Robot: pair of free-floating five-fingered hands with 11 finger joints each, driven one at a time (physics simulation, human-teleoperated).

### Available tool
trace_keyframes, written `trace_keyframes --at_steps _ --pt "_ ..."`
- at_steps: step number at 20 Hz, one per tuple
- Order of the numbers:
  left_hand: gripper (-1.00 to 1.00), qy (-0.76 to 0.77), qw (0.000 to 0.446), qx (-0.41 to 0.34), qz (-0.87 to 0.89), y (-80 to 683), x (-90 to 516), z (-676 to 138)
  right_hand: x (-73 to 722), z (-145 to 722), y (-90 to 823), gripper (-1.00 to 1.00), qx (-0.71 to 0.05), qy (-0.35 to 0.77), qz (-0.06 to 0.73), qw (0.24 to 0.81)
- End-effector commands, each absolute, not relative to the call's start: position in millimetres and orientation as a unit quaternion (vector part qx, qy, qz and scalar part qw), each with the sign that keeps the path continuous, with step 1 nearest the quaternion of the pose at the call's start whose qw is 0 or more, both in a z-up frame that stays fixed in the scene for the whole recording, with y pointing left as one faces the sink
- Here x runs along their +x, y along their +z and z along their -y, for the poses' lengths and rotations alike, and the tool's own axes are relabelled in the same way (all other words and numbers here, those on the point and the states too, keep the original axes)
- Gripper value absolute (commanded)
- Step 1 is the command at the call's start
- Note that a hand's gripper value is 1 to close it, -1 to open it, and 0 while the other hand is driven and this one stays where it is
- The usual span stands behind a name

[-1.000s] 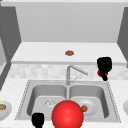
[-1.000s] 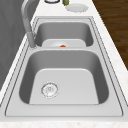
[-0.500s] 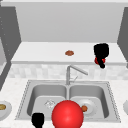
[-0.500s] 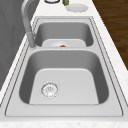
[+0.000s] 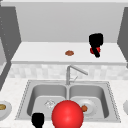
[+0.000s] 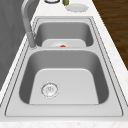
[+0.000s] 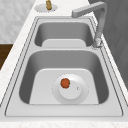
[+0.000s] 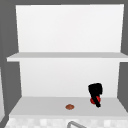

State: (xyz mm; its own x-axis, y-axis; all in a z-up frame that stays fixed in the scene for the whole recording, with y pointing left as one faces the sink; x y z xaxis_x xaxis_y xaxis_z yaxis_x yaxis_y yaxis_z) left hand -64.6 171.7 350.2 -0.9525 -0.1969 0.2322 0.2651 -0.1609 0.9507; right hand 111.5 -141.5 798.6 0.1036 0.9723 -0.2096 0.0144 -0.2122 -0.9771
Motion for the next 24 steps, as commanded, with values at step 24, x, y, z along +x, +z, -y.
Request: trace_keyframes --at_steps 24 --pt "0.0 -0.761 0.152 -0.027 0.63 350.2 -64.6 -171.7 314.9 119.6 697.6 1.0 -0.553 0.538 0.457 0.442"
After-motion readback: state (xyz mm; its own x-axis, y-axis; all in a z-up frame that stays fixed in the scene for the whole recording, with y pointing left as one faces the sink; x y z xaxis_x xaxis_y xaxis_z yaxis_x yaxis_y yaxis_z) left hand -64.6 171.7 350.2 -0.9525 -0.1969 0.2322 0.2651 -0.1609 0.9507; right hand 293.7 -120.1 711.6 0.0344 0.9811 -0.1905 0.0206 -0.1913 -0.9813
